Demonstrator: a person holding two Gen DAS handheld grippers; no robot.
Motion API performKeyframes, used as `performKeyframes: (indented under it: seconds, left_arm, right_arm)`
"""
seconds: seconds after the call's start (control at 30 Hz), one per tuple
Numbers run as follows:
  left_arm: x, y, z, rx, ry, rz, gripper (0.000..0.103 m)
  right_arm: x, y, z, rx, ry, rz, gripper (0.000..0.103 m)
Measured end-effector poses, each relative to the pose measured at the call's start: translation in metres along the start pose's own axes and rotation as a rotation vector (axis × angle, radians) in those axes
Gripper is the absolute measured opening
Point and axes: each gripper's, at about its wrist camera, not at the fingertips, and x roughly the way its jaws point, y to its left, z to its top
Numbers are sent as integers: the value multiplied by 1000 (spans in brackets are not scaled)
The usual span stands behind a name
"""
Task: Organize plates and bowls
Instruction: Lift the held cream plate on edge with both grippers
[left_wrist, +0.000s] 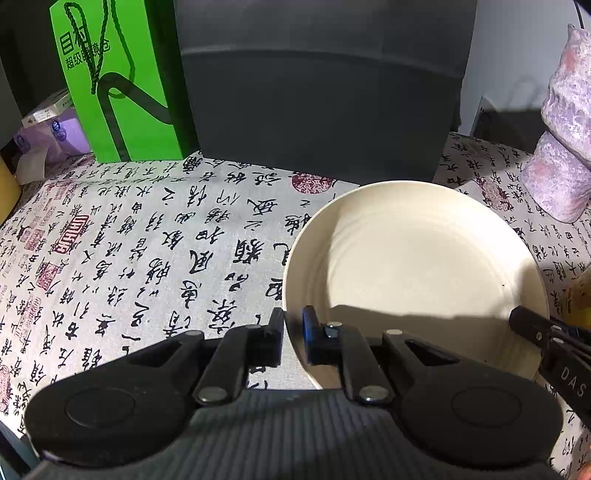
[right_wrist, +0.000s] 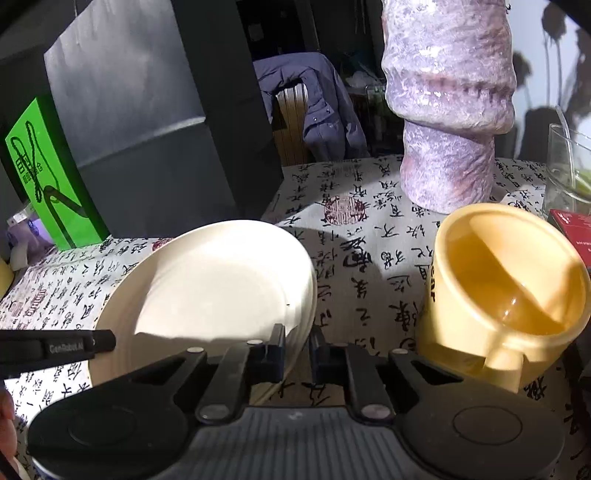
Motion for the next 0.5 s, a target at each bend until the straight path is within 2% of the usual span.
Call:
performKeyframes:
  seconds: [0.5]
  left_arm:
    - [-21,3,8,-6,-44,-23,11]
  right_arm:
    - [-16,1,5,5,-62,13,13]
